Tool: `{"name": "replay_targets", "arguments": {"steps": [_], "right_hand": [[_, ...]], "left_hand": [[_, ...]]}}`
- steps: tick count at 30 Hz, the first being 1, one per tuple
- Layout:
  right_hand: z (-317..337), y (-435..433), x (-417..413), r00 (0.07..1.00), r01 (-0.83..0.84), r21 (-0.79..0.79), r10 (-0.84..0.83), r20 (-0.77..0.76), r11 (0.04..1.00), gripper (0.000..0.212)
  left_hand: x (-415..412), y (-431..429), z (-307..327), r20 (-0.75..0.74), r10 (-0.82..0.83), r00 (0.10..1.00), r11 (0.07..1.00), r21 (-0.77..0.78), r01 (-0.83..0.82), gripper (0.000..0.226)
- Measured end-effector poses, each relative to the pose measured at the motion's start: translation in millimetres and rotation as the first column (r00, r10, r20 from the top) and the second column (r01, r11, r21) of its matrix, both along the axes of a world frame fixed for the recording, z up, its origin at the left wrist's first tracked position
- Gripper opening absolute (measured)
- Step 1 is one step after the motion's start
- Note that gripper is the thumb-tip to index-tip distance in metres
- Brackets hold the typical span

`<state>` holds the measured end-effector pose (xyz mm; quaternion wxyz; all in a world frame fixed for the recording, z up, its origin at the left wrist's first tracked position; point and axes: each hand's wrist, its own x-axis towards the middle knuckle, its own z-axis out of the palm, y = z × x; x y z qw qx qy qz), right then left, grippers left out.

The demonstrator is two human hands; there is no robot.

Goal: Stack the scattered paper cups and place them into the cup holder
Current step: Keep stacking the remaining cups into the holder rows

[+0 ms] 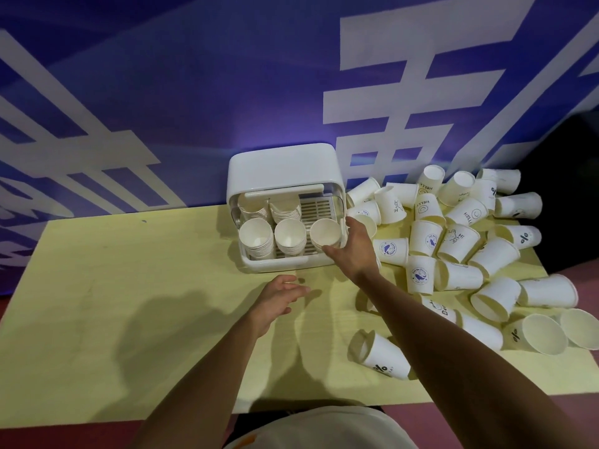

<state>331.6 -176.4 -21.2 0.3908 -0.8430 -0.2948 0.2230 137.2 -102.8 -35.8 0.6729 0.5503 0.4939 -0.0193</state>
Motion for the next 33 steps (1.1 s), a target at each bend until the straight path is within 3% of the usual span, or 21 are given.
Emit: {"name": "replay_targets", "arguments": {"steps": [15, 22, 33], "right_hand": [[-14.5, -91.1, 23.6, 0.999, -0.026, -0.175, 0.018, -0.043, 0.984, 0.064], [-29.9, -124.6, 24.9, 0.979, -0.190, -0.367, 0.205, 0.002, 0.910, 0.075], [-47.1, -146.0, 26.5, 0.882, -0.343, -0.424, 0.443, 0.161, 0.838, 0.061]], "left_hand": [[43.4, -56.4, -8.7, -0.007, -0.214, 0.977, 0.977, -0.019, 0.213, 0.038], [57.8, -87.9, -15.7, -0.031, -0.352, 0.935, 0.935, -0.064, 0.350, 0.049], [65.6, -123.9, -32.1, -0.105, -0.537, 0.837, 0.843, -0.104, 0.528, 0.086]]}}
